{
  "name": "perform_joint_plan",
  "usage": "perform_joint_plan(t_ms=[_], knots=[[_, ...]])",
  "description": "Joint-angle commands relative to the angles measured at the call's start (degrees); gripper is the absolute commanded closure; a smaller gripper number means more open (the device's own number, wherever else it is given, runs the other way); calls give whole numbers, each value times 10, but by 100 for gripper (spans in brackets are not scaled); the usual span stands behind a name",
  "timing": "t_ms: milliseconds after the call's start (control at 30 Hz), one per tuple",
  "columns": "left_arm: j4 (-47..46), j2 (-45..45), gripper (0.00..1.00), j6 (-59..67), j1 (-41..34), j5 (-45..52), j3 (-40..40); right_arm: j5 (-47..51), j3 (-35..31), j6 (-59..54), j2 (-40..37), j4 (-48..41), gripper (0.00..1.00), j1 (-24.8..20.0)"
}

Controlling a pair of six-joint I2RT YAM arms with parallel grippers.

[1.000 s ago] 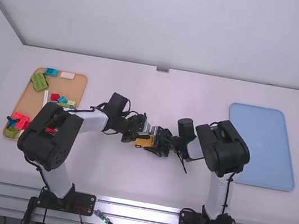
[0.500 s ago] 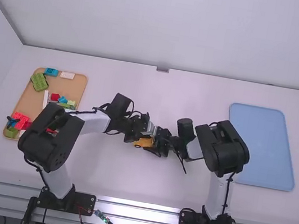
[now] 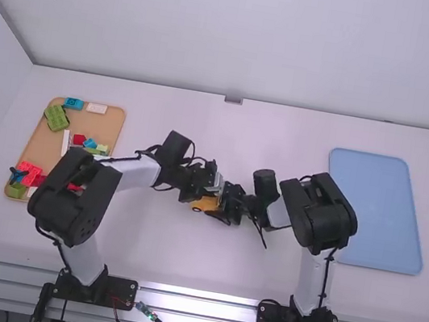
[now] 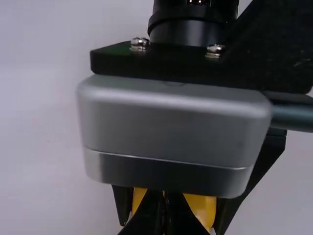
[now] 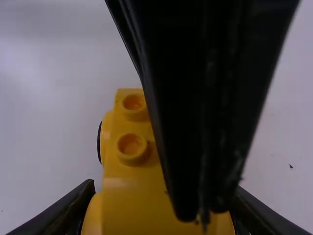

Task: Assemble lego blocks to make yellow taxi

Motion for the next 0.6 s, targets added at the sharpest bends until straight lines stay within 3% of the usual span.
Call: perform_joint_plan(t_ms=[0,333,567], knots=[[-18,28,99,28,24,-27,-6,6,2,2,9,-9,36,-3],[-65,-38,98,49,109,92,8,6,1,1,9,-9,35,-3],[-108,-42,98,88,183,124,8,6,2,2,9,-9,25,-3]])
